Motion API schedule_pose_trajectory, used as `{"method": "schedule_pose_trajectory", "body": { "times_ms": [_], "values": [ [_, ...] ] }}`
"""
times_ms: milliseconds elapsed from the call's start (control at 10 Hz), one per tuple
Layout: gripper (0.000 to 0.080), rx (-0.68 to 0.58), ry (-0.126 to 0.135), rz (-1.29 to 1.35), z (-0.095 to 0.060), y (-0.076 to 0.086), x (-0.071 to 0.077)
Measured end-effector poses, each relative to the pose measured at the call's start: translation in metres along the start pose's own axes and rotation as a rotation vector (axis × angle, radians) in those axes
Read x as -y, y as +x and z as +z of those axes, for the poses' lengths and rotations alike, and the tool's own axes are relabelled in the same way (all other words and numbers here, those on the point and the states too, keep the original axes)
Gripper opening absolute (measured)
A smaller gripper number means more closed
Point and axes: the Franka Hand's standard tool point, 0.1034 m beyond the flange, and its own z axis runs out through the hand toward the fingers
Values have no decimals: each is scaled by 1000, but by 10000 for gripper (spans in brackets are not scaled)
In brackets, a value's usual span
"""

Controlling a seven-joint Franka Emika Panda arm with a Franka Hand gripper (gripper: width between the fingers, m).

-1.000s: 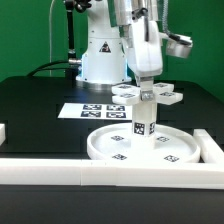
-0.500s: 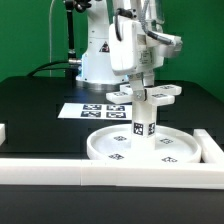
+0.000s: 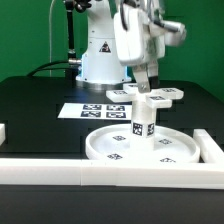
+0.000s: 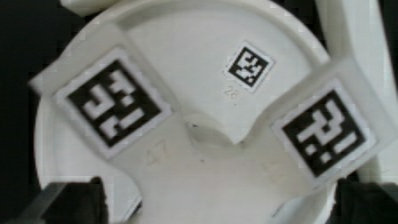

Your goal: Assemble round table

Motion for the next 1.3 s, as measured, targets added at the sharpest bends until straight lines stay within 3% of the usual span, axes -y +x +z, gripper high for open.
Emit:
{"method": "schedule_pose_trajectory", "body": {
  "times_ms": [400, 700, 900, 1300],
  "values": [
    [649, -9, -5, -117, 3, 0, -2],
    [649, -38, -27, -591, 6, -11, -7],
    [649, -26, -63, -862, 6, -17, -9],
    [649, -20, -69, -1134, 7, -15, -9]
  ]
}}
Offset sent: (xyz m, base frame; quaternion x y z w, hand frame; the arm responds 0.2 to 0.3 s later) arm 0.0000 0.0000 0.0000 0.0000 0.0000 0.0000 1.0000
